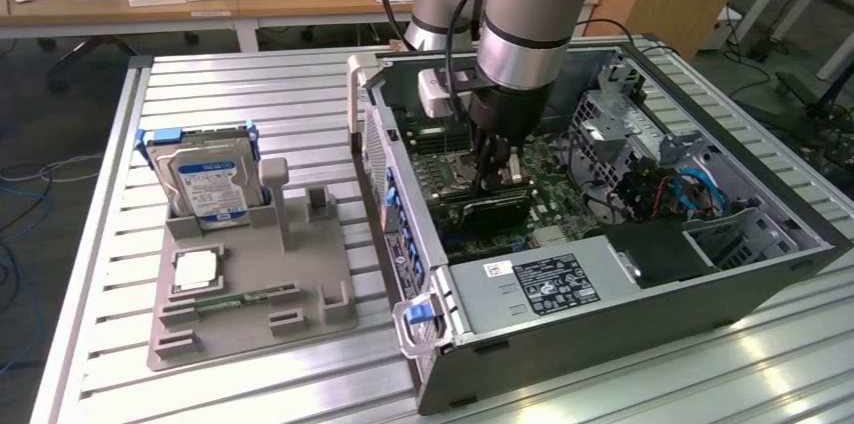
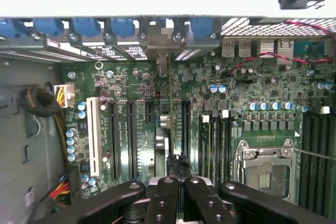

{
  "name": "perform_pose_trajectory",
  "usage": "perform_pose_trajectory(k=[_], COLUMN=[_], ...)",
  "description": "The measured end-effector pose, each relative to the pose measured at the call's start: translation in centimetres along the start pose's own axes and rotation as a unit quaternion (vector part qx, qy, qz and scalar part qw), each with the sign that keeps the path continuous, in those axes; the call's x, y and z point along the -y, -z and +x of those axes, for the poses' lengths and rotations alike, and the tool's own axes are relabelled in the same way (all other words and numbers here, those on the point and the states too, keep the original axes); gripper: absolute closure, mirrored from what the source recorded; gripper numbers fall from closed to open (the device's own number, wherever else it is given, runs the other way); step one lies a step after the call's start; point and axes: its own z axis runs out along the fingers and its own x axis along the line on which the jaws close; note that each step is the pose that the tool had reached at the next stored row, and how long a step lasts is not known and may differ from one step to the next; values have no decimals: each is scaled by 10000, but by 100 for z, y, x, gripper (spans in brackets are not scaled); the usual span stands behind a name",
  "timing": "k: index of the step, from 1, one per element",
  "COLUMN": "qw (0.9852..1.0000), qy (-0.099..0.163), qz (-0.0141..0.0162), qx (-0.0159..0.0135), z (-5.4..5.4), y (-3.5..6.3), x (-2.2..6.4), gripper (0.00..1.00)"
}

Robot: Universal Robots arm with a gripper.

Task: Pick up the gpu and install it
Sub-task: 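Press down on the gpu until it lock into place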

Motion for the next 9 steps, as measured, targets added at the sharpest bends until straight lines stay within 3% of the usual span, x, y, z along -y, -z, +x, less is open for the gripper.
perform_pose_trajectory(k=[9], qw=[10000], qy=[0], qz=[0], qx=[-1], z=[-9], y=[234], x=[7], gripper=[89])
